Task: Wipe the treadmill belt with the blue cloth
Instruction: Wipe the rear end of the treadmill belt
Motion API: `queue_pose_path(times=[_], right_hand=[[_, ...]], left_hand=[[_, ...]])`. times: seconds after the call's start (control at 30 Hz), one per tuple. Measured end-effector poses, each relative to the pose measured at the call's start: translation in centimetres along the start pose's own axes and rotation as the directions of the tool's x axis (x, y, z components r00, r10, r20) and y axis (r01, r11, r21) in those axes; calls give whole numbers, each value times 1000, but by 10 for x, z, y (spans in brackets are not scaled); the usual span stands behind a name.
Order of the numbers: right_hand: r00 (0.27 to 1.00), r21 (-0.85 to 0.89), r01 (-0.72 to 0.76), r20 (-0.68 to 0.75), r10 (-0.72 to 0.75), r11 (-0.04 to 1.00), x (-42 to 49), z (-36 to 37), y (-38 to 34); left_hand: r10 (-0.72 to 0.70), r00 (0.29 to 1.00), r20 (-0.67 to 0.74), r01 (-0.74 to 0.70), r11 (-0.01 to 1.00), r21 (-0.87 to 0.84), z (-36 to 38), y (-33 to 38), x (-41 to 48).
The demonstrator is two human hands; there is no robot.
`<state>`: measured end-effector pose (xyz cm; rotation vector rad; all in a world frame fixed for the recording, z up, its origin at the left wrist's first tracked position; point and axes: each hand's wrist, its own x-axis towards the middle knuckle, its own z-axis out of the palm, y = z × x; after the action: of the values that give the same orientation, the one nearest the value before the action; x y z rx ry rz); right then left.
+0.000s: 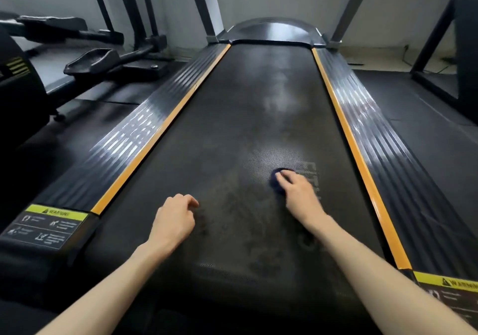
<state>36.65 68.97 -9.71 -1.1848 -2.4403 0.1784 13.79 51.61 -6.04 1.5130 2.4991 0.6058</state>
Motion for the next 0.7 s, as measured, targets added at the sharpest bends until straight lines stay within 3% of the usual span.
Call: queue_pose_path(times=[0.07,0.13,0.17,0.2,0.23,0.3,0.33,0.37,0.43,0.5,0.53,0.57,0.63,0.7], right_hand=[[934,37,-357,8,357,933,17,-10,12],[878,157,-477,36,478,865,23,-4,-18],[918,188,-396,65,391,899,21,3,-39],[974,204,-216,112,196,955,14,13,-59],[984,233,0,174,-42,973,8,21,-75],[899,281,284,254,-356,917,8,28,-80],[889,260,314,258,-379,913,18,28,-70],[917,228,287,214,-336,930,29,28,-57],[998,194,22,55,-33,981,49,27,-30],[917,223,-383,-23,398,896,60,27,-27],[882,255,-456,1,472,852,60,28,-41],[898,308,-433,61,436,847,57,30,-61],[981,420,-153,175,86,895,39,38,-101],[917,425,185,249,-311,886,21,45,-117]], left_hand=[[78,995,-68,-74,995,60,6,-5,-8],[126,985,-121,-127,992,-5,17,-11,-13],[111,984,-139,-123,989,-85,21,-15,-15],[82,985,-154,-108,980,-165,24,-19,-16],[64,984,-167,-100,971,-217,25,-23,-16],[74,978,-194,-118,968,-223,28,-29,-17],[81,977,-196,-123,969,-214,30,-29,-18],[88,976,-198,-129,970,-204,31,-29,-19],[104,970,-222,-145,973,-179,33,-28,-19],[121,964,-238,-164,972,-168,35,-27,-19],[130,957,-258,-175,972,-159,36,-28,-20],[129,951,-281,-175,974,-146,36,-27,-20],[91,944,-318,-133,984,-115,35,-26,-22],[58,936,-348,-89,993,-72,35,-26,-21]])
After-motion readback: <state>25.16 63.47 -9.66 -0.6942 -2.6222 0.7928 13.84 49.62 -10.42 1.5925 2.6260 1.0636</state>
